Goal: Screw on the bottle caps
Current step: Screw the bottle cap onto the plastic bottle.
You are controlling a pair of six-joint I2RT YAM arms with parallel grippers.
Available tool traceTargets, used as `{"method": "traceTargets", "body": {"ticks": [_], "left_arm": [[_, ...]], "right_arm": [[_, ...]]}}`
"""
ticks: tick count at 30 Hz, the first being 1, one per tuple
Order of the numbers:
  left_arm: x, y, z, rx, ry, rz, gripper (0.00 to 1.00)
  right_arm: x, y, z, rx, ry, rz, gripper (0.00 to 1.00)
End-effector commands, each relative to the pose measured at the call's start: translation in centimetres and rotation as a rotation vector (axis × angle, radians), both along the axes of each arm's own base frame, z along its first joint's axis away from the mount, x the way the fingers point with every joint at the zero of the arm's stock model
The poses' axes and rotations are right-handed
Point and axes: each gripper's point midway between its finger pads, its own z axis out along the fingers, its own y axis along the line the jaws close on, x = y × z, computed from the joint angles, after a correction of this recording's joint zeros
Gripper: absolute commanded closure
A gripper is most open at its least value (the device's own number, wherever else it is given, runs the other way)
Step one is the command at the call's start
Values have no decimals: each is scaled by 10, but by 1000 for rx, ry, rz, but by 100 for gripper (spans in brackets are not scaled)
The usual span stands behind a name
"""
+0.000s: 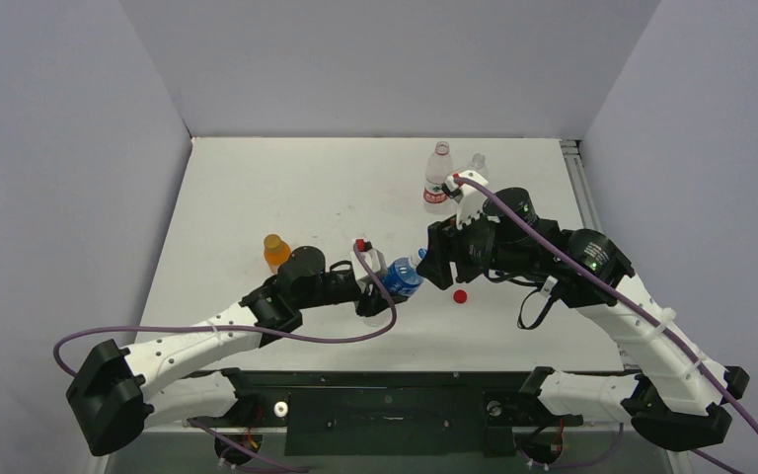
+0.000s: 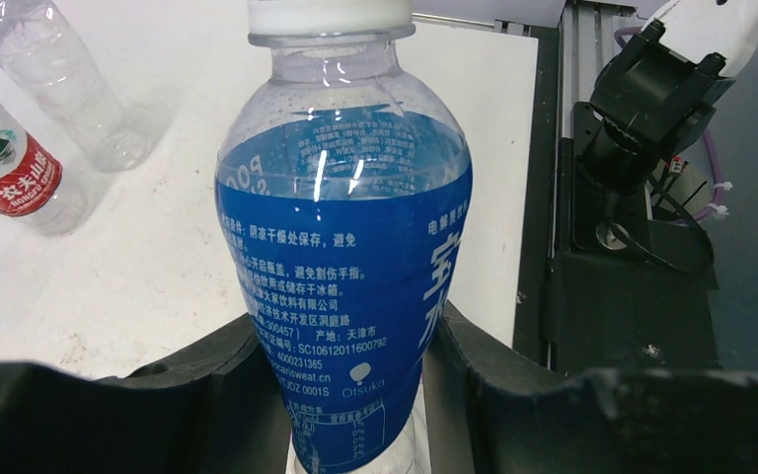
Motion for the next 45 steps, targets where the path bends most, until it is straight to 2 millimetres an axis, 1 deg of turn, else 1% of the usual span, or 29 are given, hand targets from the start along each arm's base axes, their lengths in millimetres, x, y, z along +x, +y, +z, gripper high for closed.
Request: {"method": "traceTargets", "body": {"ticks": [1,7,15,24,28,35,36,39,40,43,45], "left_arm": [[-5,0,16,-41,-12,-24,100],[-6,0,17,-46,-11,-31,100],[-7,1,19,-49,-13,-31,100],[-5,-3,18,-42,-7,-37,100],[-5,-4,17,-42,-4,-40,100],[-4,-4,16,-38,-2,-39,100],[-4,-4,16,-38,-2,-39,100],[-2,-4,16,-38,-6,-32,100],[-1,-5,17,-40,-9,-28,100],[7,-3,19,-48,-24,19,100],[13,-3,26,-76,-39,62,100]], "right_arm": [[-3,12,8,47,-21,62,45],[1,14,7,51,-9,56,51],[11,9,3,65,17,32,52],[11,16,1,86,37,59,52],[11,19,0,93,43,59,55],[16,19,-4,92,60,44,65],[17,19,-5,91,64,39,70],[17,19,-11,83,81,31,80],[17,19,-12,81,87,27,85],[18,17,-20,72,107,7,91],[19,17,-26,75,128,-24,94]]}}
